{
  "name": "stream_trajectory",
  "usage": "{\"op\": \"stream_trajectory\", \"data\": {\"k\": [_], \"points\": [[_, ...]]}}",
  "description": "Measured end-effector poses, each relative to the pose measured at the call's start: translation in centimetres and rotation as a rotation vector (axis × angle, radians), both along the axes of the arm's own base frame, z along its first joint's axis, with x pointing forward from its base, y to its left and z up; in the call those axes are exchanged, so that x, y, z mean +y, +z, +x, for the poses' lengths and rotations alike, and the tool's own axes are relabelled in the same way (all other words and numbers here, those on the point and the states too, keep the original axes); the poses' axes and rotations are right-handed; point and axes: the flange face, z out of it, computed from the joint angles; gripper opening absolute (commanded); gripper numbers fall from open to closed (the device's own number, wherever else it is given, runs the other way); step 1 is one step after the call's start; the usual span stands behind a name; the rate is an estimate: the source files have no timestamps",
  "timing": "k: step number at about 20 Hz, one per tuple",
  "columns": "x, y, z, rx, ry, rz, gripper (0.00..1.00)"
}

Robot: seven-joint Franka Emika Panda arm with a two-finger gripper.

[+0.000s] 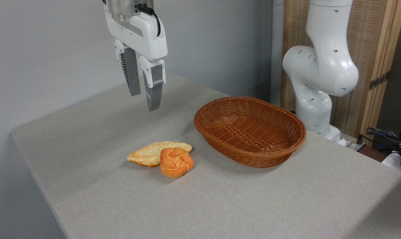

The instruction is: Put bread into the basket

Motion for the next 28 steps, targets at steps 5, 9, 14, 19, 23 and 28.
{"op": "stream_trajectory", "data": {"k": [5,9,14,19,23,28], "points": [[0.0,0.0,0.0,0.000,0.000,0.000,1.00],[0.0,-0.1,-0.1,0.007,-0.001,0.001,1.00],[0.0,-0.7,-0.2,0.043,-0.004,0.008,1.00],[-1.3,-4.8,1.0,0.122,-0.029,0.024,1.00],[-1.2,-9.2,1.3,0.199,-0.145,0.037,1.00],[0.7,-13.9,0.9,0.235,-0.263,0.033,1.00]]}}
